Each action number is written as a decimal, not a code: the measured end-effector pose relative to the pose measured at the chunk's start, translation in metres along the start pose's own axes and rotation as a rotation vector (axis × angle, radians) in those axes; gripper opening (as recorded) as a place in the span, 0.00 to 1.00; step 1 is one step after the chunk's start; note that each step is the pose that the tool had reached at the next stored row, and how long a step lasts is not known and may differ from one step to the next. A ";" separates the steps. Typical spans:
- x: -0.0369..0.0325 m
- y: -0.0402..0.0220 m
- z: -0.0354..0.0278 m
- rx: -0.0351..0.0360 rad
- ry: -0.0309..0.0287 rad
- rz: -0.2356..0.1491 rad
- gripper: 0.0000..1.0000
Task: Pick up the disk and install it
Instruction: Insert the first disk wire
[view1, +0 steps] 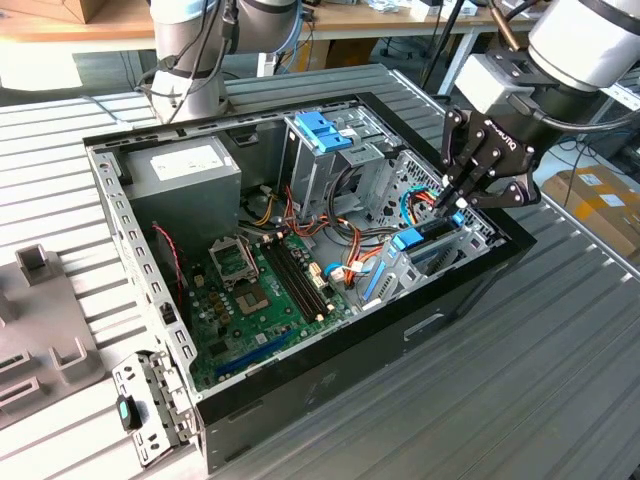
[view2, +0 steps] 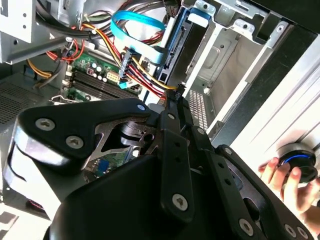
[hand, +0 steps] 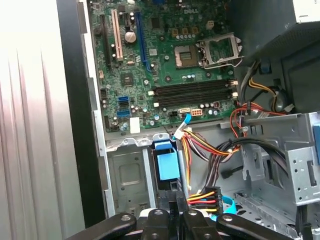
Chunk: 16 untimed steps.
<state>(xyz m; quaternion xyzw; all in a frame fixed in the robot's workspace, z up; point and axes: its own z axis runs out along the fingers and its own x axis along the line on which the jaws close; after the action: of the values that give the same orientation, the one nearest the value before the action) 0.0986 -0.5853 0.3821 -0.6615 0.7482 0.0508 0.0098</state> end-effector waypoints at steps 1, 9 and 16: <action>-0.0004 -0.0005 0.0011 0.0001 0.0042 -0.004 0.17; -0.0066 -0.0069 0.0104 -0.0002 0.0244 -0.037 0.17; -0.0148 -0.0129 0.0151 -0.0024 0.0264 -0.067 0.17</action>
<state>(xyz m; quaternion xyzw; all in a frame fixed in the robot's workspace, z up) 0.1124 -0.5708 0.3675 -0.6869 0.7255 0.0426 0.0009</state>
